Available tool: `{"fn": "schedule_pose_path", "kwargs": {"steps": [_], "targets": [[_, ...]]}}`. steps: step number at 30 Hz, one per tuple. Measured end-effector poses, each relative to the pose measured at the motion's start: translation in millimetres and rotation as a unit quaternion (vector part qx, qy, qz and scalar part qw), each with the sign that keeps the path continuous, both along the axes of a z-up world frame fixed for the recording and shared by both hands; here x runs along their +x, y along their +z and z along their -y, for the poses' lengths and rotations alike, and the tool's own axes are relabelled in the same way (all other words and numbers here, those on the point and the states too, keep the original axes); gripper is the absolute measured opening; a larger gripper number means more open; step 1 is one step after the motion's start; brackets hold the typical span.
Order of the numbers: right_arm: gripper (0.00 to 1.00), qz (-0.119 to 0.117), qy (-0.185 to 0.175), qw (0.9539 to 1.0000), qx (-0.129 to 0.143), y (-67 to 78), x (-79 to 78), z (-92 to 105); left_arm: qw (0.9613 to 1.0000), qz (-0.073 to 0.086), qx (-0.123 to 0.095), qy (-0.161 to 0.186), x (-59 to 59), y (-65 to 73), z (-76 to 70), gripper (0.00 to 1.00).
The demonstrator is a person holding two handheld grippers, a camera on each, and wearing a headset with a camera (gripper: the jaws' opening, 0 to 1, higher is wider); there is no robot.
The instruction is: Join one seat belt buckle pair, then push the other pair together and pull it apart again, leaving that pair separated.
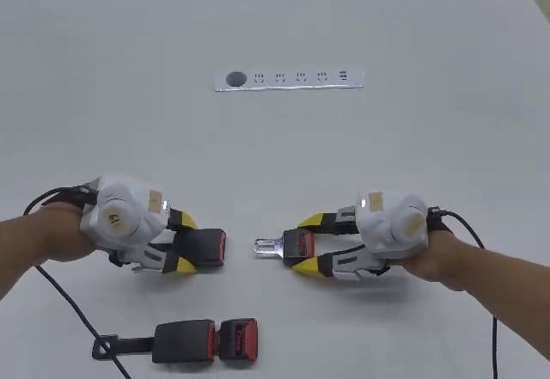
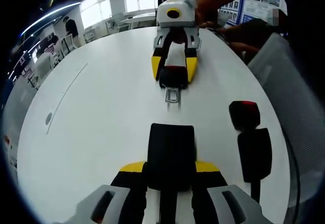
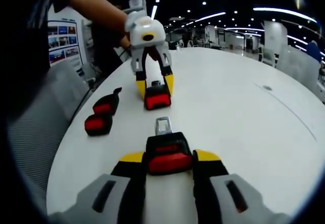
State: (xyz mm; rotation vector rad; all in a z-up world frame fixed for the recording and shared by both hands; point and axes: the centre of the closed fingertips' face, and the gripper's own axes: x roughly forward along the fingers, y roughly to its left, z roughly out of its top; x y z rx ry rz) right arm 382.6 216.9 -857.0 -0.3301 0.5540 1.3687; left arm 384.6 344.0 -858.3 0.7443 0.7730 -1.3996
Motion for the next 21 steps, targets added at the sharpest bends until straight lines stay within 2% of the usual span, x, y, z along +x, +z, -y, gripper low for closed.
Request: {"fn": "schedule_pose_path", "kwargs": {"steps": [21], "targets": [[0.36,-0.002,-0.001,0.9998,0.021,1.1,0.3,-33.9,1.0000,-0.001,0.002,-0.001,-0.6,0.4,-0.3,0.35]]}}
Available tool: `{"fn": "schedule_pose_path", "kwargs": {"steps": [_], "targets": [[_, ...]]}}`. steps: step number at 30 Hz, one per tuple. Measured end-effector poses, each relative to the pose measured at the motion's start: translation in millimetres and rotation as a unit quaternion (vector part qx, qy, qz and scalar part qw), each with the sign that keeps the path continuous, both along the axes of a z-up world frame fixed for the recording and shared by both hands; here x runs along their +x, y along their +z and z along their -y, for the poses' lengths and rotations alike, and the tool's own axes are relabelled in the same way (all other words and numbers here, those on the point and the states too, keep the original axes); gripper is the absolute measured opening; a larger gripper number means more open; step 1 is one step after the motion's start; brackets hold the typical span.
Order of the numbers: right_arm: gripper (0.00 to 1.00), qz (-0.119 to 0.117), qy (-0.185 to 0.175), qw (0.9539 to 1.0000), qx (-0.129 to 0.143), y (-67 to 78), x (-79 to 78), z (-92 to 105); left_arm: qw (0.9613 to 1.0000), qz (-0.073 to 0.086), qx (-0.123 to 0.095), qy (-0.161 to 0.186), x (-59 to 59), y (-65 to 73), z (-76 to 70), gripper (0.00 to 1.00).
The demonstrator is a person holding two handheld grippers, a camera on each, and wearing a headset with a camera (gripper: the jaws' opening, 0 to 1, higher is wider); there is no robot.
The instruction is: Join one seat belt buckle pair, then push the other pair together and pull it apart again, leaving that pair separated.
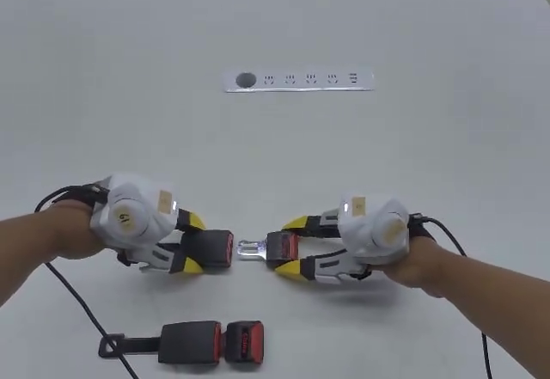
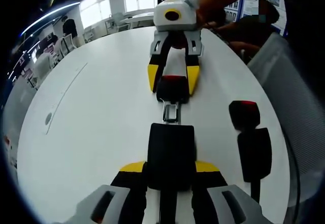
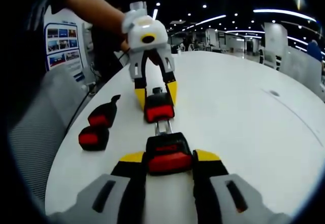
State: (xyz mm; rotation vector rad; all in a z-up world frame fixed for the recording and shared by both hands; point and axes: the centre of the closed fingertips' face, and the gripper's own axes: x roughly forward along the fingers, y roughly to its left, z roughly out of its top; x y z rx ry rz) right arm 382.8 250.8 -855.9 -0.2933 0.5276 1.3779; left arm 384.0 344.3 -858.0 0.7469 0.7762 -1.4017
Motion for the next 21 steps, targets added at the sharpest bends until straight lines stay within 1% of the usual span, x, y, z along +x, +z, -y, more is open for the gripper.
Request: {"fn": "schedule_pose_path", "kwargs": {"steps": [5,7,9,11,17,21], "targets": [[0.36,-0.002,0.001,1.0000,0.003,1.0,-0.8,-7.3,1.0000,0.000,0.001,-0.001,-0.7,0.9,0.3,0.35],[0.36,-0.001,0.002,1.0000,0.004,-0.7,-0.2,-11.6,1.0000,0.001,0.002,-0.001,-0.6,0.9,0.1,0.35],[0.36,0.004,0.005,1.0000,0.002,-0.8,-0.6,-12.9,1.0000,0.000,0.002,-0.002,-0.6,0.8,0.2,0.35],[0.36,0.001,0.003,1.0000,0.004,-0.4,-0.5,-14.5,1.0000,0.000,0.002,-0.002,-0.4,0.7,0.3,0.35],[0.36,0.002,0.004,1.0000,0.006,-0.4,1.5,-26.4,1.0000,-0.001,0.003,-0.002,-0.1,0.1,0.7,0.35],[0.36,0.003,0.006,1.0000,0.004,-1.0,1.3,-25.4,1.0000,-0.001,0.002,-0.002,0.1,-0.2,0.5,0.35]]}}
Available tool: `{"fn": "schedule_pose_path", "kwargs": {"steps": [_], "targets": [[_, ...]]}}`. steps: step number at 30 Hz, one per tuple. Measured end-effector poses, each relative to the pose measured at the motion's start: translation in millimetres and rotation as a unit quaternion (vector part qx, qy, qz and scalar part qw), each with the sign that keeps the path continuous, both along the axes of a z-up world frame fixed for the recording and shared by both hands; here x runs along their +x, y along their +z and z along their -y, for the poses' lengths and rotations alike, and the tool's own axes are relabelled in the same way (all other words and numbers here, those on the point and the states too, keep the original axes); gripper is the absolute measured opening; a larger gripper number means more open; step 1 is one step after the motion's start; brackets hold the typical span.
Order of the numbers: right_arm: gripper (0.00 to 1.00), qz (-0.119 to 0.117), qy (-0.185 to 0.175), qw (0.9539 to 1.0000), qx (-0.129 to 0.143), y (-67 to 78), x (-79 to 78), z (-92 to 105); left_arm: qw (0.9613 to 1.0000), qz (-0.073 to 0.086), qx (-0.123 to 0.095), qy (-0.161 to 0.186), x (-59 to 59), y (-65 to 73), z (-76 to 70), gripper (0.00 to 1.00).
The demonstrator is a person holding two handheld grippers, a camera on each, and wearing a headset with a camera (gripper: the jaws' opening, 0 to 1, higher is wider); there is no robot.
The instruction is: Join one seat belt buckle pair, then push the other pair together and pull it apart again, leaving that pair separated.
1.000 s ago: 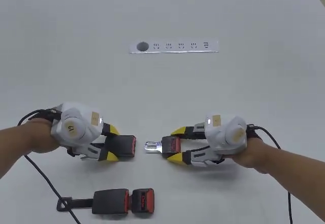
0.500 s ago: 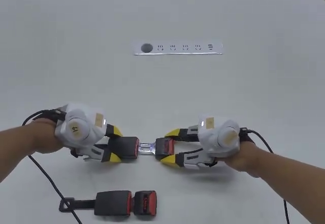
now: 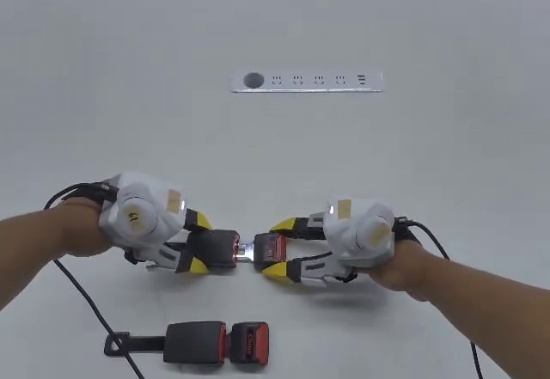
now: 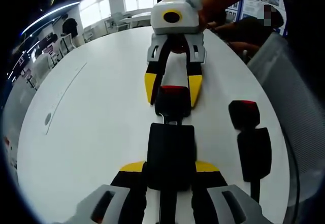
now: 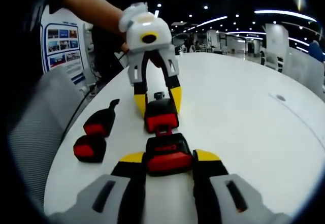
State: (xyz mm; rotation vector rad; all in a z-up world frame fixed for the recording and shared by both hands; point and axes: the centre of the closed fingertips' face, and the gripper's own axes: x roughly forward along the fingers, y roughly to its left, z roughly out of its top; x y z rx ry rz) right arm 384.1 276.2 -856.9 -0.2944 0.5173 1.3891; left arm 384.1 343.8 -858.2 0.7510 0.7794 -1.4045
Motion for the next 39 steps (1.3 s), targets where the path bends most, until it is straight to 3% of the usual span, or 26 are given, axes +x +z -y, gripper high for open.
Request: {"fn": "schedule_pose_path", "kwargs": {"steps": [15,21,39], "targets": [[0.36,0.000,-0.001,0.9999,-0.014,-0.2,-0.1,-5.7,1.0000,-0.001,0.009,-0.002,-0.2,-0.3,0.0,0.34],[0.36,0.001,-0.001,0.9999,-0.016,-0.3,-0.6,-18.3,0.9999,-0.001,0.014,-0.009,0.1,-1.0,0.0,0.34],[0.35,-0.002,-0.007,0.9994,-0.033,-0.7,-0.3,-21.5,0.9995,-0.002,0.021,-0.022,0.5,-1.7,-0.6,0.34]]}}
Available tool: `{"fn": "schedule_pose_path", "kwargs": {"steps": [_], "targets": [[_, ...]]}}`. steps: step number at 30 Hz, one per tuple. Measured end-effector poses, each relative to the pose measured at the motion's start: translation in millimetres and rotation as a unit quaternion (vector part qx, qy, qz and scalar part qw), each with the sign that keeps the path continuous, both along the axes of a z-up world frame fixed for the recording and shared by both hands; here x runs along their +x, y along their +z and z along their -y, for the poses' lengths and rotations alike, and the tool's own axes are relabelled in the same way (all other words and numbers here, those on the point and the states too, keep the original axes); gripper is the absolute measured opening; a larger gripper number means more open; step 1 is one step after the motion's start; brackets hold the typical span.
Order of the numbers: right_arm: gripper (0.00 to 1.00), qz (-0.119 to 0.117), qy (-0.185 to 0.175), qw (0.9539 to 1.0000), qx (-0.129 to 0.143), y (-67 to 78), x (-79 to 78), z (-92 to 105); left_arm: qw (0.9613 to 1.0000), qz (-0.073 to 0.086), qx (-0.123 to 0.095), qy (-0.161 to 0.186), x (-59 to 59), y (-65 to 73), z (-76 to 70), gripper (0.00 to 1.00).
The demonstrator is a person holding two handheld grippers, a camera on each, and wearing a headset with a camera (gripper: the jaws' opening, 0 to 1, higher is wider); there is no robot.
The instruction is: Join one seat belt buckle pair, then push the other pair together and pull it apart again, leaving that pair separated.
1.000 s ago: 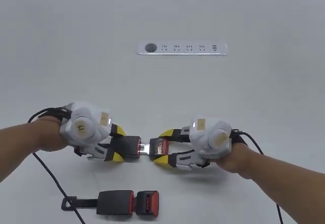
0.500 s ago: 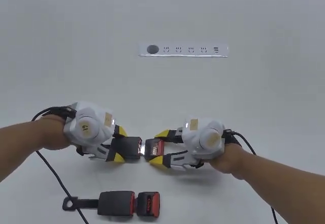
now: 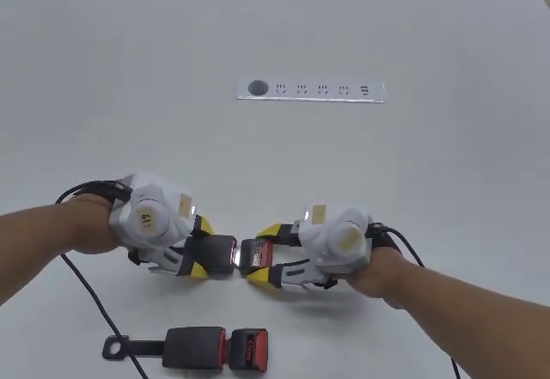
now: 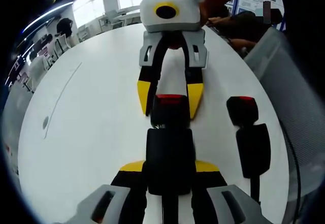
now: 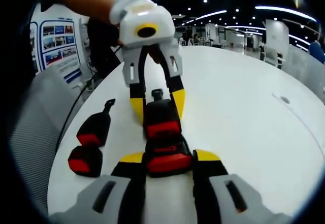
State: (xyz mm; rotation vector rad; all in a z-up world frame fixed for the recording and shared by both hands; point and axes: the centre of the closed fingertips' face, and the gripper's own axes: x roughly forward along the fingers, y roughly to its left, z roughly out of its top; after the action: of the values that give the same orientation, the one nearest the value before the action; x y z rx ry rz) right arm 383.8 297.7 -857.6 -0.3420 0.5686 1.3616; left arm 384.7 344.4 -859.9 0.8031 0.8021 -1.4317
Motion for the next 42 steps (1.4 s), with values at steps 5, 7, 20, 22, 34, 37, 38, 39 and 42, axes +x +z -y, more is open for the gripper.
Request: {"fn": "schedule_pose_path", "kwargs": {"steps": [5,7,20,22,34,37,38,39,42], "targets": [[0.36,0.003,0.001,1.0000,-0.008,-0.2,-0.2,0.4,1.0000,0.000,0.005,-0.002,-0.4,0.0,0.5,0.34],[0.36,0.005,0.004,0.9999,-0.011,-0.2,-0.6,0.4,1.0000,0.000,0.005,-0.004,-0.6,-0.1,0.5,0.34],[0.36,0.007,0.009,0.9996,-0.026,-0.1,-1.0,0.4,0.9999,0.001,0.011,-0.006,-1.8,0.3,0.4,0.35],[0.36,0.007,0.009,0.9995,-0.028,-0.4,-1.0,0.6,0.9999,0.001,0.013,-0.008,-2.0,0.4,0.4,0.35],[0.36,0.006,0.012,0.9992,-0.038,-0.2,-2.2,10.9,0.9998,0.002,0.017,-0.009,-2.6,-0.1,-0.5,0.35],[0.36,0.006,0.012,0.9991,-0.041,-0.3,-2.1,15.9,0.9998,0.002,0.016,-0.008,-2.9,0.0,-0.6,0.35],[0.36,0.006,0.012,0.9991,-0.041,-0.3,-2.0,17.1,0.9998,0.002,0.016,-0.008,-3.0,0.0,-0.5,0.35],[0.36,0.006,0.012,0.9990,-0.042,-0.4,-2.3,17.8,0.9999,0.002,0.015,-0.007,-2.8,0.1,-0.3,0.35],[0.36,0.006,0.012,0.9989,-0.046,0.5,-3.3,18.0,0.9998,0.002,0.016,-0.008,-3.0,0.5,-0.1,0.35]]}}
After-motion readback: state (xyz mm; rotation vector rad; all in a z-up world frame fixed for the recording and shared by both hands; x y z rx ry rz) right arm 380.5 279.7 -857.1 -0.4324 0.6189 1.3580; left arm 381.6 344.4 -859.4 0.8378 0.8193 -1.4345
